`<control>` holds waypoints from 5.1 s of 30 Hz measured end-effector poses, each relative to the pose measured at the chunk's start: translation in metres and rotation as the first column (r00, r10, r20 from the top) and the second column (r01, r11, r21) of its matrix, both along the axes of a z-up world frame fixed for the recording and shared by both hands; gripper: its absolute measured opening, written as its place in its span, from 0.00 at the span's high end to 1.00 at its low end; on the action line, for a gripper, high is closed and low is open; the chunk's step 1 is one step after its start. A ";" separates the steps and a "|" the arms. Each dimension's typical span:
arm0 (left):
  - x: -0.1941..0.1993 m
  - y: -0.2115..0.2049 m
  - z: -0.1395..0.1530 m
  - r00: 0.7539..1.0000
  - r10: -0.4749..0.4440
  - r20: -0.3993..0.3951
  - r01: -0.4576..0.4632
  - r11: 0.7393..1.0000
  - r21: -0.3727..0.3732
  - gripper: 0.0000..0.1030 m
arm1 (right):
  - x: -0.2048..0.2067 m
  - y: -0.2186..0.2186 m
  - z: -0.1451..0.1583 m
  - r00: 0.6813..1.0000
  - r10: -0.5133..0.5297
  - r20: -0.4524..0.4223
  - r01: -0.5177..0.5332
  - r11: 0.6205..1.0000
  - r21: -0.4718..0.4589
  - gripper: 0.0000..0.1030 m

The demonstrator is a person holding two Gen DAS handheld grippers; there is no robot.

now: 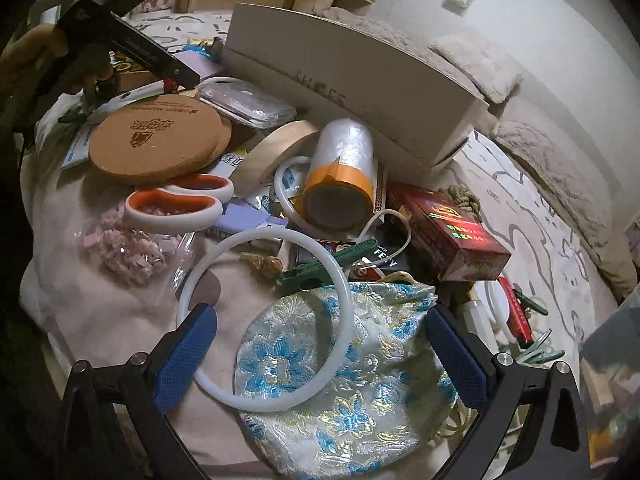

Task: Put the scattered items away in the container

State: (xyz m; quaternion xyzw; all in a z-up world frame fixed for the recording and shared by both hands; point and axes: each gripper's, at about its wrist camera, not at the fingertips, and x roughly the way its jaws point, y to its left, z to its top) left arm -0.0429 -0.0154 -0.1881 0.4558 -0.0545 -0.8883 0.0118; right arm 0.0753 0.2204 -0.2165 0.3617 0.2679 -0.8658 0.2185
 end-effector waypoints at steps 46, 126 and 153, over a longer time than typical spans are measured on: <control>-0.007 0.006 0.000 0.999 0.000 -0.052 -0.013 0.967 -0.254 0.00 | -0.009 0.002 -0.001 0.999 0.014 0.030 -0.013 0.999 -0.031 0.00; -0.003 -0.035 0.021 0.995 -0.095 -0.017 0.094 0.994 -0.064 0.35 | -0.018 0.011 0.008 0.983 -0.141 0.117 0.163 0.965 -0.204 0.23; 0.037 -0.034 0.068 0.982 -0.133 -0.134 0.143 0.987 0.068 0.35 | -0.001 0.008 0.058 0.950 -0.306 0.066 0.304 0.851 -0.428 0.23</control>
